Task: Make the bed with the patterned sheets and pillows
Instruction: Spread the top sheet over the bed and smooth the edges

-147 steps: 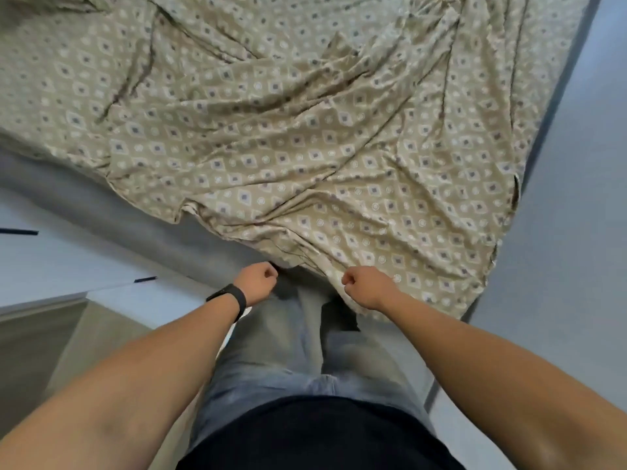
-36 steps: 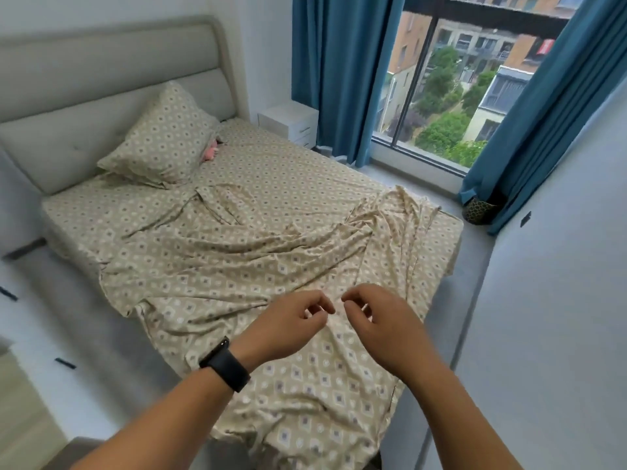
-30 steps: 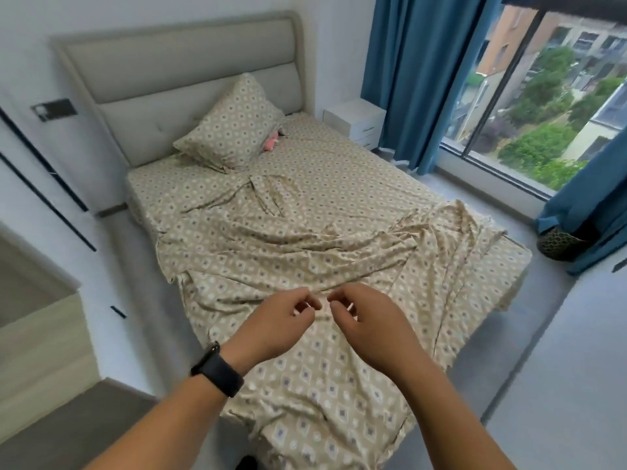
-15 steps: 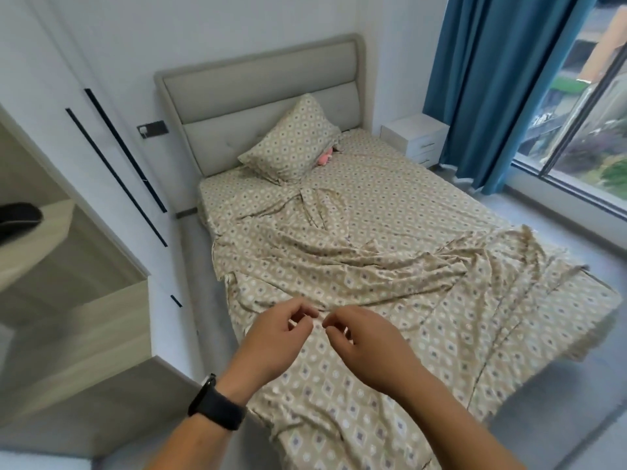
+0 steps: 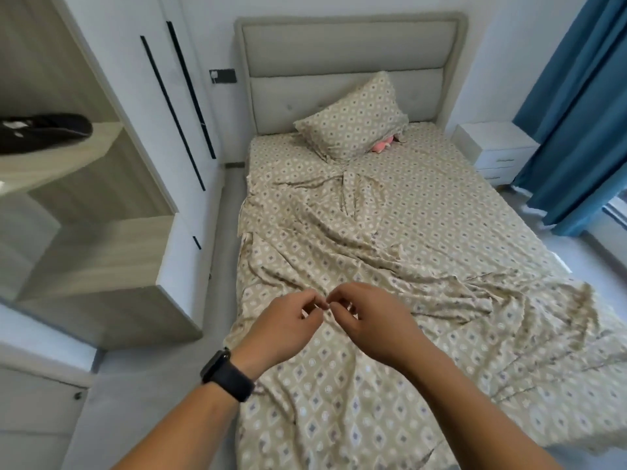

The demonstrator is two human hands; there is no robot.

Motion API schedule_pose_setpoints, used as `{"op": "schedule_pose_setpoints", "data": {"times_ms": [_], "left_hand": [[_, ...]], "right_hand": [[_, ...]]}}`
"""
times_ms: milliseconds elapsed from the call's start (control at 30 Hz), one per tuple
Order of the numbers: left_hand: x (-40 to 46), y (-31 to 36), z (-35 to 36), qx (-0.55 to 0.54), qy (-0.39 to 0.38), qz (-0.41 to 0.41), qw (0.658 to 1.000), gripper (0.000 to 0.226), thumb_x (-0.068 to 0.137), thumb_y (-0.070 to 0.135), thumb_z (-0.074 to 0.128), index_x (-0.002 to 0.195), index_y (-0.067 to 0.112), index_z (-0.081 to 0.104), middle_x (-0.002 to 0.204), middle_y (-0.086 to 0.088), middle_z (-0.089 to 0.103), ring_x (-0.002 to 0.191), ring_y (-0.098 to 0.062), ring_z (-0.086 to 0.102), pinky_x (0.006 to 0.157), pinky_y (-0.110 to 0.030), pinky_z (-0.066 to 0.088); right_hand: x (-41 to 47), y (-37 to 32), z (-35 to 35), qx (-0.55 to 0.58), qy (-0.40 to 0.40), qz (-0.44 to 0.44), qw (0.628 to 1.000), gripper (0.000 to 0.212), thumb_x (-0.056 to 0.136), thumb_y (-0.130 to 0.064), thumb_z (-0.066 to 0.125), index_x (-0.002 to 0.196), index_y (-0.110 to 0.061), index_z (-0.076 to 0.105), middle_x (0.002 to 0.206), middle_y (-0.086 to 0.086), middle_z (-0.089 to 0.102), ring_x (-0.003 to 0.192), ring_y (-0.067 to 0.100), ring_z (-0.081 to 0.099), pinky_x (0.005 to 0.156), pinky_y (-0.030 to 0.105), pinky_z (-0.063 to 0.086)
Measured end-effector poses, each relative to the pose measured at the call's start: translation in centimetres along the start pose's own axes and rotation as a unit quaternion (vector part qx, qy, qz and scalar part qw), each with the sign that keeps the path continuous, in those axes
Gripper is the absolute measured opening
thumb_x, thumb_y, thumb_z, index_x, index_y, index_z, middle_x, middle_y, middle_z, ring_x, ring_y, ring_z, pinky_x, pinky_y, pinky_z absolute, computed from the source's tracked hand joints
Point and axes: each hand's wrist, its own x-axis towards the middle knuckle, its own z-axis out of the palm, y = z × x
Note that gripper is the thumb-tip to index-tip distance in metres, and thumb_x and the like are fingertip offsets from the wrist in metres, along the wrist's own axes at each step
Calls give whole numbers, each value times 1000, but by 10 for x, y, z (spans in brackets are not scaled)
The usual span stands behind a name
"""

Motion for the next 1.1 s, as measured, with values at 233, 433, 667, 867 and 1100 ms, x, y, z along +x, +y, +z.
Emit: {"op": "schedule_pose_setpoints", "data": {"times_ms": [233,433,667,867,1100], "left_hand": [[28,69,109,-59,23,-43,997,17,97,28,55,95,40,66,85,12,66,62,-13,58,54,-31,47],[30,97,149,-37,10,-70,997,16,98,30,55,97,40,67,83,15,64,61,-2,56,56,-27,47],[33,106,170,-30,5,-72,997,15,99,30,56,97,39,68,87,16,66,71,-19,64,65,-38,55],[50,139,218,-20,-72,-29,997,16,99,29,52,98,36,66,82,14,63,59,-6,56,59,-34,51],[67,178,269,-6,-39,-47,998,14,99,31,54,97,39,66,86,15,65,62,-4,58,67,-34,54]], "right_hand": [[-16,110,-59,5,-18,-14,1000,16,101,-38,50,104,-34,66,96,-18,63,86,2,57,73,29,51],[-41,157,-79,12,-32,-23,999,17,101,-39,50,105,-35,65,96,-19,63,86,1,56,74,27,50],[-81,194,-97,-2,-38,31,999,19,102,-41,48,109,-36,65,98,-23,61,89,-1,56,77,24,50],[-118,238,-127,10,17,85,996,16,100,-41,51,105,-39,65,94,-26,62,89,-3,58,77,24,51],[-118,298,-146,26,-5,36,999,17,101,-43,49,107,-39,64,96,-25,61,90,-2,57,79,27,52]]}}
